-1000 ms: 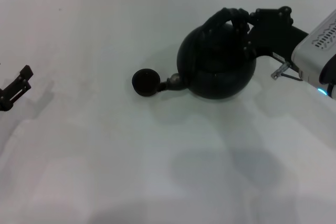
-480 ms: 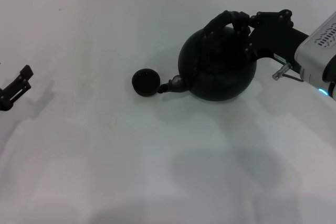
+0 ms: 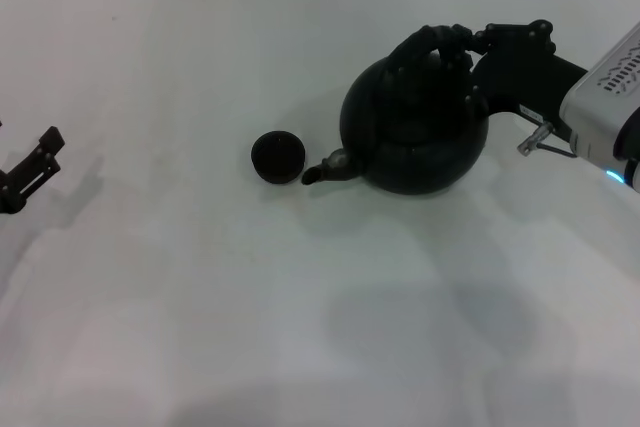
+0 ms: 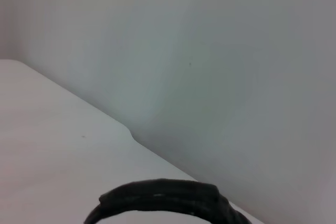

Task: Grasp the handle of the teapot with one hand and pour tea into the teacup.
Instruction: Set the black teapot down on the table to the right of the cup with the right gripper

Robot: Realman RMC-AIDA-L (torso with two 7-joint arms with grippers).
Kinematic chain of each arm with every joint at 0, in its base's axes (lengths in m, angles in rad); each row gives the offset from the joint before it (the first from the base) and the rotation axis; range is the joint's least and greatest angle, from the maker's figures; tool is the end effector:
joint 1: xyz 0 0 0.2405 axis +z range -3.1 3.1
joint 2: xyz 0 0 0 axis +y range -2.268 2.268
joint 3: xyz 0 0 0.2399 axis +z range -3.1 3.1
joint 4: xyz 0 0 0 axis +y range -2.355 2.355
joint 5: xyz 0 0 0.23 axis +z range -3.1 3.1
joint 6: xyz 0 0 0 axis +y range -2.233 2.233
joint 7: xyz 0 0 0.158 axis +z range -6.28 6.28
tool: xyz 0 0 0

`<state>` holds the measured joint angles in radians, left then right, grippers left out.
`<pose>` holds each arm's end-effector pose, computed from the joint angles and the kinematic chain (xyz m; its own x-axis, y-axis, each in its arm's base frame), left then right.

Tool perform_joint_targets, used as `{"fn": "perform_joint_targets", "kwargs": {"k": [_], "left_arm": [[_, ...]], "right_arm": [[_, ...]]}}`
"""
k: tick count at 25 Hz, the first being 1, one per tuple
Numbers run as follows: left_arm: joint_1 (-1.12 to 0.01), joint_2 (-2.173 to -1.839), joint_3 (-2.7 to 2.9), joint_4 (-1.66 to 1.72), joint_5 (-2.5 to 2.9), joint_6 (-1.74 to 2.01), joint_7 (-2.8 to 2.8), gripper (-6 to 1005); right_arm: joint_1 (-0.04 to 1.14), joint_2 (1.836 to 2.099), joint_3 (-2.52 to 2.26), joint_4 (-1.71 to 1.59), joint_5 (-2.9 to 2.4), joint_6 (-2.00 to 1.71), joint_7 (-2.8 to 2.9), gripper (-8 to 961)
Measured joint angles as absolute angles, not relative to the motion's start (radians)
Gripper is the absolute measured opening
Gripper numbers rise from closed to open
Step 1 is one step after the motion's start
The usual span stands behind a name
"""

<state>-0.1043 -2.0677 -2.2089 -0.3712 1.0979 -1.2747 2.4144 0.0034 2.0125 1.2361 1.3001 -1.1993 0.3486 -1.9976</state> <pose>-0.3859 0.2537 0.0064 0.6767 0.1749 0.7152 0.7150 -0.3879 -0.5816 0.2179 0.3336 -0.0500 0.9274 -0.1075 -0.3582 -0.3453 -0.6144 -0.7095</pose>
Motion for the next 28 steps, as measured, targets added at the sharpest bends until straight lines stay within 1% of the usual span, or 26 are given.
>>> {"fn": "perform_joint_targets", "kwargs": {"k": [15, 19, 28], "left_arm": [[-0.104, -2.069, -2.209, -0.371, 1.1, -1.282, 2.414, 862], [-0.103, -2.069, -2.209, -0.375, 1.1, -1.287, 2.414, 862], [-0.098, -2.068, -2.218, -0.391, 1.095, -1.298, 2.414, 861]], "right_arm": [[0.001, 2.012, 1.238, 1.29, -1.2, 0.357, -2.0, 161], [-0.003, 2.01, 1.257, 1.288, -1.2, 0.403, -2.011, 216], [-0.031, 2.009, 1.404, 1.233, -1.2, 0.664, -2.037, 345]]}}
